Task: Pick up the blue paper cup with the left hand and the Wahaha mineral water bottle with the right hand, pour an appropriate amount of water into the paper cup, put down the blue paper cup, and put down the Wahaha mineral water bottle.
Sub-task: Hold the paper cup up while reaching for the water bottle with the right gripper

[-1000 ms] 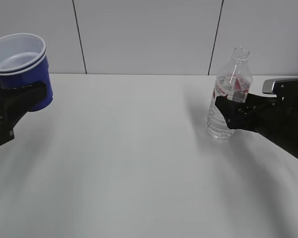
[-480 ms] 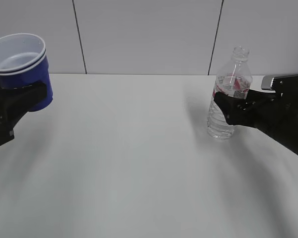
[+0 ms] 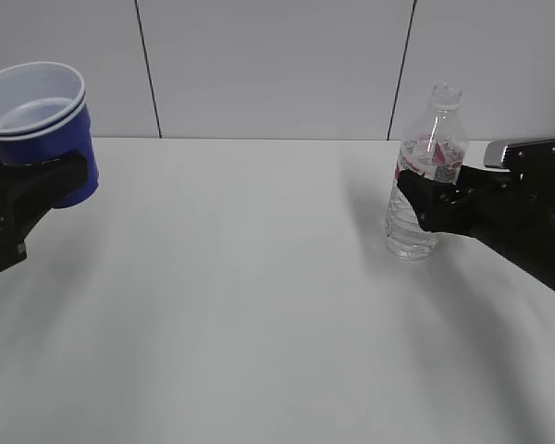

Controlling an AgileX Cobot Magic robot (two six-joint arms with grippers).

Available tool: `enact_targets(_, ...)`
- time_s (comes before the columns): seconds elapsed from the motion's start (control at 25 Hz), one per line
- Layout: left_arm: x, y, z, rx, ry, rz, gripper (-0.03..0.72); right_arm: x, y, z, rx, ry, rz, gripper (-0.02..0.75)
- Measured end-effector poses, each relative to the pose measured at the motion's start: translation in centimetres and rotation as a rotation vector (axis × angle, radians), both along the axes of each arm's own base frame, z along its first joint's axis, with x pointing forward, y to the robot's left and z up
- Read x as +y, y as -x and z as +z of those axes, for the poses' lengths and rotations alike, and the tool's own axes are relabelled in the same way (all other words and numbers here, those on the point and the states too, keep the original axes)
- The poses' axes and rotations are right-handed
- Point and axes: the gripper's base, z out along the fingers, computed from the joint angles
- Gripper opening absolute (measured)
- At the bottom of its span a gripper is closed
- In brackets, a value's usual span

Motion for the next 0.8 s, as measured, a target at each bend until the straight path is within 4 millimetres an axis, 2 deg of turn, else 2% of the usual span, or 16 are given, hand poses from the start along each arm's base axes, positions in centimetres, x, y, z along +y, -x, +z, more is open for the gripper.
enact_targets(0.6, 0.0, 0.0, 0.0, 0.0, 0.0, 0.0, 0.426, 0.14, -0.28, -1.1, 0.007, -0.007, 0.015, 0.629)
enact_targets(0.8, 0.0, 0.0, 0.0, 0.0, 0.0, 0.0, 0.426, 0.14, -0.23, -1.12, 0.007, -0.008, 0.015, 0.605)
